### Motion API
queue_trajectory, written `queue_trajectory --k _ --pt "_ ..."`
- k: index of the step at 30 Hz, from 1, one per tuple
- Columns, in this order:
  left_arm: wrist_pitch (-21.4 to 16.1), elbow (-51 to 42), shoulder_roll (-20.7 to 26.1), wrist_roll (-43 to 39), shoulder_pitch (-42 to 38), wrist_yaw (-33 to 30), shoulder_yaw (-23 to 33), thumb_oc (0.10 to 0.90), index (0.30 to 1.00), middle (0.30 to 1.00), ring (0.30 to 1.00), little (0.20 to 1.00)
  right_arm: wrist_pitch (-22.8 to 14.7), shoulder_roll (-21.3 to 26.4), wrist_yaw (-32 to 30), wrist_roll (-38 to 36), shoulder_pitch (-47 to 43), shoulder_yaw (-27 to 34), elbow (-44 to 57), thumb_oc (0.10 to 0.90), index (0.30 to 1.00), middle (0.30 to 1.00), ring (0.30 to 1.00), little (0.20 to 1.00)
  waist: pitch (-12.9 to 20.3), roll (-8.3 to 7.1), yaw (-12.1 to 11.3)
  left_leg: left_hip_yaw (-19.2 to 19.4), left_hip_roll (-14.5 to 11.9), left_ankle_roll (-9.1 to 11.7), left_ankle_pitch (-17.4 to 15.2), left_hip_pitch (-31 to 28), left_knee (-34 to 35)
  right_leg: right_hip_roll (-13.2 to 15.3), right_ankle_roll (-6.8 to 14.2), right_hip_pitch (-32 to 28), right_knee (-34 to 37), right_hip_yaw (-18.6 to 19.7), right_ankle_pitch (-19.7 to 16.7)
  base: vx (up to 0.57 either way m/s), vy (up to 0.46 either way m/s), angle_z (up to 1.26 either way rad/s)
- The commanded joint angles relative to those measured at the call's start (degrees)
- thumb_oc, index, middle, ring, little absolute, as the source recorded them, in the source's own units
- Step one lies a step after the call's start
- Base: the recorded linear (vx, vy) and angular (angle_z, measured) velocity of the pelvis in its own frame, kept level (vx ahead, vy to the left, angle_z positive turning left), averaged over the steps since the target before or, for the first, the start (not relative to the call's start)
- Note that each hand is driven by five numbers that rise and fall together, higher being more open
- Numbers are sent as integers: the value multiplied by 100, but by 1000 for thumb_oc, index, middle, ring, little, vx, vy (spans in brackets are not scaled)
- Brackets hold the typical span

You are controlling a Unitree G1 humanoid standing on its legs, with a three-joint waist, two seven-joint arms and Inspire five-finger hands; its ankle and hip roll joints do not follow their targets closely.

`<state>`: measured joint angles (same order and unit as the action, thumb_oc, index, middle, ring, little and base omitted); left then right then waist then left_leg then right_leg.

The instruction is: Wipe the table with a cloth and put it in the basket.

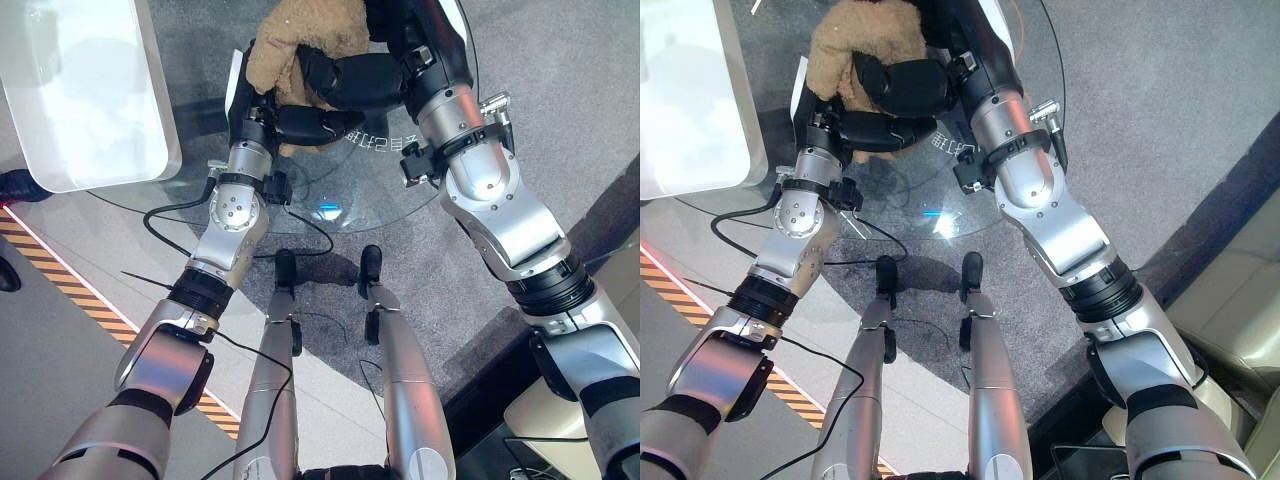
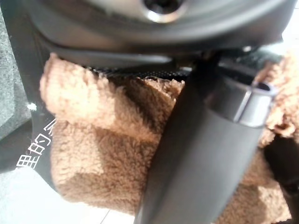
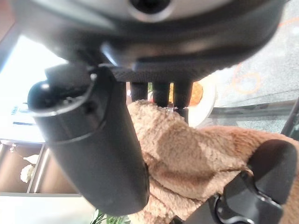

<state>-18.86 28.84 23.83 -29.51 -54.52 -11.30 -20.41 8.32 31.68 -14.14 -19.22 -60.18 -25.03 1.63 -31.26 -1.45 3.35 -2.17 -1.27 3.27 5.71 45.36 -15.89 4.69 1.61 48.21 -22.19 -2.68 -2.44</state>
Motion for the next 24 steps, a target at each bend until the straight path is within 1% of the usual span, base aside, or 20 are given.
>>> queue_trajectory --k 1,2,4,11,13,16,20,24 --pt "-588 -546 -149 -184 -628 453 -115 100 300 300 300 200 -1033 -311 -47 -94 -1206 566 1420 100 300 300 300 200 147 -84 -54 30 -67 -17 -341 -270 -113 -176 262 -476 146 369 310 0 0 0" --pt "-597 -543 -170 -401 -621 527 -105 100 300 300 300 200 -1045 -317 -39 -96 -1202 571 1411 100 300 300 300 200 147 -87 -50 31 -69 -16 -336 -263 -116 -180 260 -472 145 371 305 0 0 0" --pt "-595 -551 -220 -527 -593 575 -58 100 300 300 300 200 -1042 -318 -56 -100 -1210 563 1399 100 300 300 300 200 147 -87 -52 32 -68 -14 -341 -261 -122 -175 261 -473 143 373 310 0 0 0" --pt "-556 -538 -470 -1476 -439 759 111 100 300 300 300 200 -1021 -389 -54 -59 -1217 559 1391 100 300 300 300 200 147 -102 -53 36 -68 -23 -355 -272 -105 -180 269 -478 154 372 316 0 0 0" --pt "-551 -540 -511 -1530 -406 783 149 100 300 300 300 200 -1000 -390 -91 -64 -1235 538 1402 100 300 300 300 200 147 -109 -52 37 -67 -20 -352 -273 -97 -183 270 -478 161 374 313 0 0 0" --pt "-554 -597 -604 -2066 -344 945 209 100 300 300 300 200 -945 -393 -118 -64 -1245 532 1433 100 300 300 300 200 147 -114 -57 40 -67 -27 -356 -258 -121 -175 268 -472 152 365 312 0 0 0" --pt "-511 -654 -684 -2262 -294 1071 293 100 300 300 300 200 -938 -397 -108 -75 -1244 551 1436 100 300 300 300 200 147 -123 -51 37 -62 -27 -358 -265 -101 -173 276 -473 169 369 307 0 0 0" --pt "-460 -715 -789 -2812 -253 1329 344 100 300 300 300 200 -953 -409 -91 -77 -1221 552 1433 100 300 300 300 200 147 -127 -42 49 -63 -33 -358 -260 -95 -174 271 -471 187 378 297 0 0 0"
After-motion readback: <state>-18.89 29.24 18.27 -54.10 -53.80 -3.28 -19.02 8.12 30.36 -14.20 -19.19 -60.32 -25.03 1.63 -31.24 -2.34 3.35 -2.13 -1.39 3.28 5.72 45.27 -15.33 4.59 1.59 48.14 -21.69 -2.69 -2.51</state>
